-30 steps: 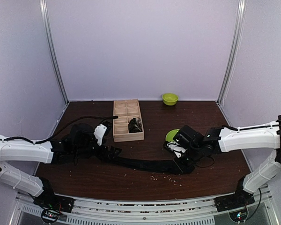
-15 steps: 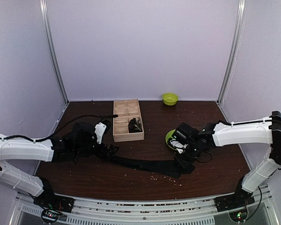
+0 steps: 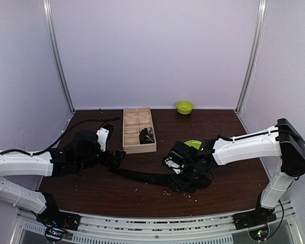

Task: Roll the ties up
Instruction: Adjust the tie at the center of the board.

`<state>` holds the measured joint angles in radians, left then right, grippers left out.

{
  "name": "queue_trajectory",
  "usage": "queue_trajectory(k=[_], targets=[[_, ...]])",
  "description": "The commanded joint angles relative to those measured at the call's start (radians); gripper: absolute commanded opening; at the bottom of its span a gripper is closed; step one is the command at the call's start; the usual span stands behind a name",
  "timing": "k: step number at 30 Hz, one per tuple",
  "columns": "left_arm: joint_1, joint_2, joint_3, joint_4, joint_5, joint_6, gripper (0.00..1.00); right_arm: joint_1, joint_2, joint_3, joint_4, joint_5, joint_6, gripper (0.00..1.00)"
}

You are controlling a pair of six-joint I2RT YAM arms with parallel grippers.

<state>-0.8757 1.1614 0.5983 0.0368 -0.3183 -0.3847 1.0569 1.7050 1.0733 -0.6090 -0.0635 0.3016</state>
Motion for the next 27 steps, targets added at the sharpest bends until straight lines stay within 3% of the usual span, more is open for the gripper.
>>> queue_trajectory(k=[1, 4, 10, 15, 27], targets=[[0.009, 0.000, 0.015, 0.018, -0.014, -0.002, 0.98, 0.012, -0.005, 0.018, -0.099, 0.132, -0.055, 0.74], [0.007, 0.002, 0.011, 0.027, -0.008, -0.002, 0.98, 0.014, -0.012, -0.003, -0.129, 0.188, -0.069, 0.77], [0.008, 0.016, 0.012, 0.040, 0.011, 0.002, 0.98, 0.015, -0.007, -0.029, -0.122, 0.175, -0.095, 1.00], [0.007, 0.016, 0.014, 0.044, 0.029, 0.010, 0.98, 0.009, 0.003, -0.039, -0.107, 0.155, -0.112, 0.99], [0.009, 0.027, 0.017, 0.047, 0.019, 0.014, 0.98, -0.089, -0.015, -0.057, -0.122, 0.287, -0.099, 1.00]])
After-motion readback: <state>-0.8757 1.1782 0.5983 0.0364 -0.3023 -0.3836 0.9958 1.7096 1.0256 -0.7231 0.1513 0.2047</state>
